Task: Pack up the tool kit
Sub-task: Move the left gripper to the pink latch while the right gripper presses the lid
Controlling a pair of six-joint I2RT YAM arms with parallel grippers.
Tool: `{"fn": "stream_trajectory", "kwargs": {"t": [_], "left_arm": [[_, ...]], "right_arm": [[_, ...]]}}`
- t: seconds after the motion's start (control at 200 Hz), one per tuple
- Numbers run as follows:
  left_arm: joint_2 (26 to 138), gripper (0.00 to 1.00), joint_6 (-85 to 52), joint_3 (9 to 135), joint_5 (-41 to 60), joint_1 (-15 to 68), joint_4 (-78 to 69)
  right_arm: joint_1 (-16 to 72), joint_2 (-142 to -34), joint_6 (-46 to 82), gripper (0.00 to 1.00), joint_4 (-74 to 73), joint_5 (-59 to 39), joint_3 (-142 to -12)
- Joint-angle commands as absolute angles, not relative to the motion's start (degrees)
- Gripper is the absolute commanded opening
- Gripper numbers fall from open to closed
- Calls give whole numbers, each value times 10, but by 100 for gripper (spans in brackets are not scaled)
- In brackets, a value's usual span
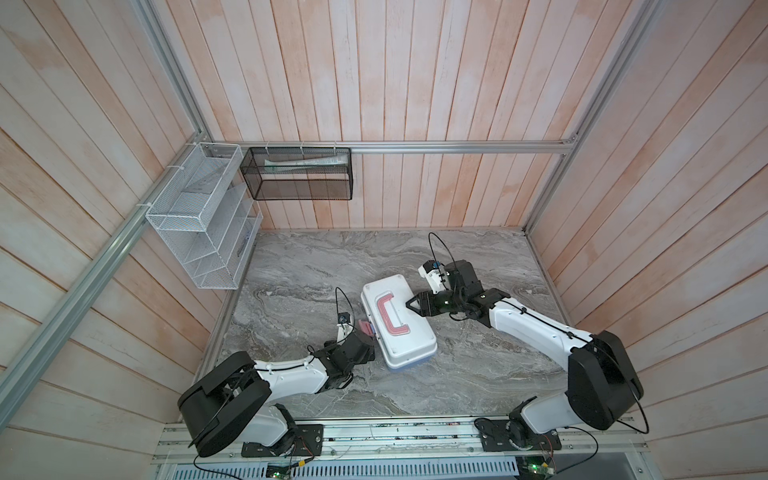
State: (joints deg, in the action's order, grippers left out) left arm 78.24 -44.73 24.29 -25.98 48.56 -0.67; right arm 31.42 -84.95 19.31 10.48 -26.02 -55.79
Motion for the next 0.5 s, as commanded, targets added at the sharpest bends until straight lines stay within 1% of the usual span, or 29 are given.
{"fn": "stream_trajectory", "kwargs": {"t": [0.0,0.085,0.315,0.39,0.49], "left_arm": [[752,100,-496,227,-250,484,104],[708,100,-509,233,-244,484,142],[548,100,-537,254,-247,472,267],[493,100,-500,254,-217,451,243],[450,100,-438,239,-170,427,167]], "right_arm": [[314,-839,180,54,101,-273,-556],[314,-837,172,54,120,-245,-562],[302,-804,164,54,127,-236,-556],[296,-798,161,54,131,-237,-557],[293,-789,157,54,131,-241,-553]]}}
